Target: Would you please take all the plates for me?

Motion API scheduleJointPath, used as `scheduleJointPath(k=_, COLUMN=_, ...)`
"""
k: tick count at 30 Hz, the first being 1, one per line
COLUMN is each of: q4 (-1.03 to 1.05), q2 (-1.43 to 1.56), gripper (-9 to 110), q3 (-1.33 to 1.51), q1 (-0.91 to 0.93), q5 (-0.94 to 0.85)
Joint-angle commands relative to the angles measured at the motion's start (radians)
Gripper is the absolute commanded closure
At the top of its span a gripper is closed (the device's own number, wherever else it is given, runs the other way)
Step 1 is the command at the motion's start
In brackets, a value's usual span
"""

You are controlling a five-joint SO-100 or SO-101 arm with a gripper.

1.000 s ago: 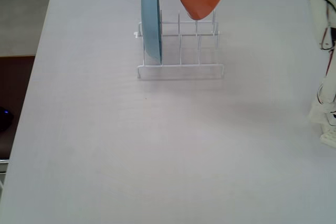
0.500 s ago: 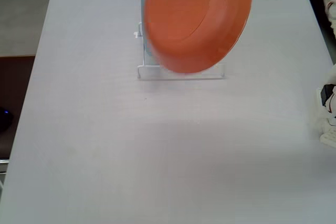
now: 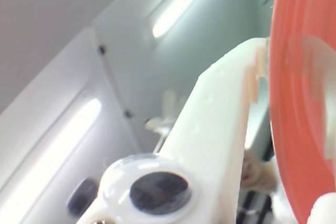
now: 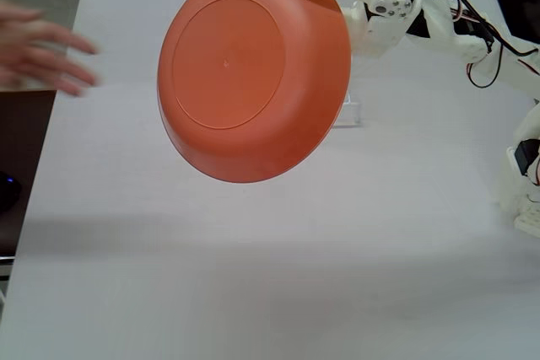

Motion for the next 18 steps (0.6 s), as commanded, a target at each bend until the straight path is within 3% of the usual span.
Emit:
scheduleJointPath(k=1, q4=-0.049, q2=0.049, gripper=102, q3=-0.008, q1=-0.020, q5=-0.002)
scheduleJointPath(k=18, q4=-0.123, q2=0.087, gripper=102, q3=0.097, q1=-0.023, q5=-0.031)
